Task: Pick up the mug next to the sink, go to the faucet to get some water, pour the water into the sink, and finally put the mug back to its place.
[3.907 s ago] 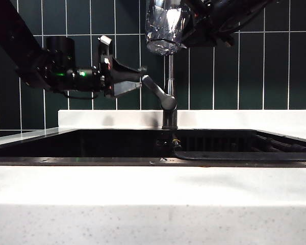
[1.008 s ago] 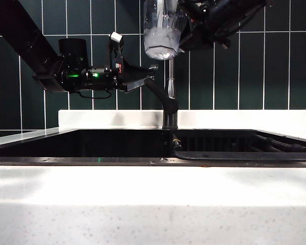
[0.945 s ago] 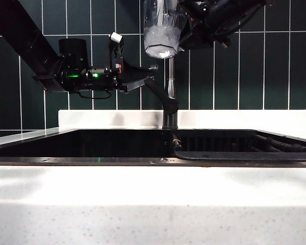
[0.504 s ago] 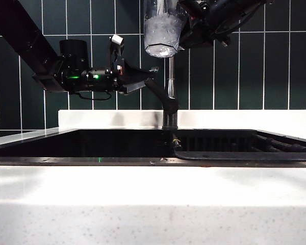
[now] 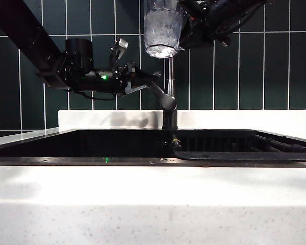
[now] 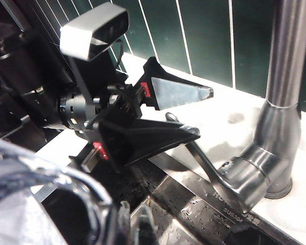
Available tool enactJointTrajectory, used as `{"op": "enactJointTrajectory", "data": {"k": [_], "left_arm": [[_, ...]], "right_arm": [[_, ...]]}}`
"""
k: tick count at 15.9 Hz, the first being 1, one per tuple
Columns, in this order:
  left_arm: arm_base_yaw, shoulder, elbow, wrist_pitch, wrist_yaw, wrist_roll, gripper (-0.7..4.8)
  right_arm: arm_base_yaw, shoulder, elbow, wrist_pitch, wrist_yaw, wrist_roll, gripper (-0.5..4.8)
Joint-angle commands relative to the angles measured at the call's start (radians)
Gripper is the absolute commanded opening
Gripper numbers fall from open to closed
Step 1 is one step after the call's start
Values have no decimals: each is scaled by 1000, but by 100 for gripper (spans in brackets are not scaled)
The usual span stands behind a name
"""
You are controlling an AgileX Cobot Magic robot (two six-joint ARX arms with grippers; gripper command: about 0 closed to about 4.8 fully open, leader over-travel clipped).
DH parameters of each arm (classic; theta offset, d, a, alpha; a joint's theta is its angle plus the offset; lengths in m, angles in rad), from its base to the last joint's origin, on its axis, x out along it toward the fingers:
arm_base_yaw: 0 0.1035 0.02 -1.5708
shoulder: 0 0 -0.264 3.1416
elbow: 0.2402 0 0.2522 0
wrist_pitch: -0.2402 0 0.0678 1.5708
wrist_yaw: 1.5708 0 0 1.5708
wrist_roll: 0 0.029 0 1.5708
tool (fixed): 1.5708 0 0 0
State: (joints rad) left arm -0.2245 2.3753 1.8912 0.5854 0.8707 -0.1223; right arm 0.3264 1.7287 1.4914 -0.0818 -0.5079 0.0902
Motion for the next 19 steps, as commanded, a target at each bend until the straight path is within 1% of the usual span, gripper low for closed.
{"op": "enactJointTrajectory", "data": {"k": [1, 3, 6, 8, 9, 10, 11, 12, 13, 14, 15, 16, 17, 18, 19], "left_arm": [[12, 5, 2, -72, -248, 19, 325], [12, 5, 2, -74, -237, 22, 327], [14, 3, 2, -45, -37, 60, 333], [29, -12, 2, -21, 6, 47, 333], [49, -21, 2, 12, 39, 12, 333], [55, -27, 2, 41, 79, -31, 333], [74, -31, 2, 82, 144, -88, 332], [94, -33, 2, 124, 253, -150, 331], [102, -33, 2, 158, 367, -184, 324], [102, -33, 0, 183, 431, -226, 315], [111, -34, -1, 241, 534, -314, 300], [111, -34, -5, 286, 583, -374, 275], [116, -34, -12, 366, 620, -454, 207], [128, -35, -32, 478, 617, -532, 147], [143, -34, -61, 682, 611, -682, 133]], "right_arm": [[1, -12, 10, 33, -10, -5, -4], [1, -12, 10, 30, -10, -10, -4], [1, -12, 10, 18, -10, -13, -4], [1, -12, 10, 18, -11, -13, -4], [1, -12, 10, 17, -10, -13, -4], [1, -12, 10, 17, -10, -13, -4], [1, -12, 10, 17, -10, -13, -4], [1, -12, 10, 11, -10, -13, -4], [1, -12, 10, 3, -10, -17, -4], [1, -12, 10, 2, -10, -23, -4], [1, -12, 10, 3, -10, -42, -4], [1, -13, 10, 2, -8, -46, -4], [-2, -13, 10, -1, -8, -47, -4], [-10, -14, 10, -13, -8, -49, -4], [-10, -17, 10, -34, -6, -66, -4]]}}
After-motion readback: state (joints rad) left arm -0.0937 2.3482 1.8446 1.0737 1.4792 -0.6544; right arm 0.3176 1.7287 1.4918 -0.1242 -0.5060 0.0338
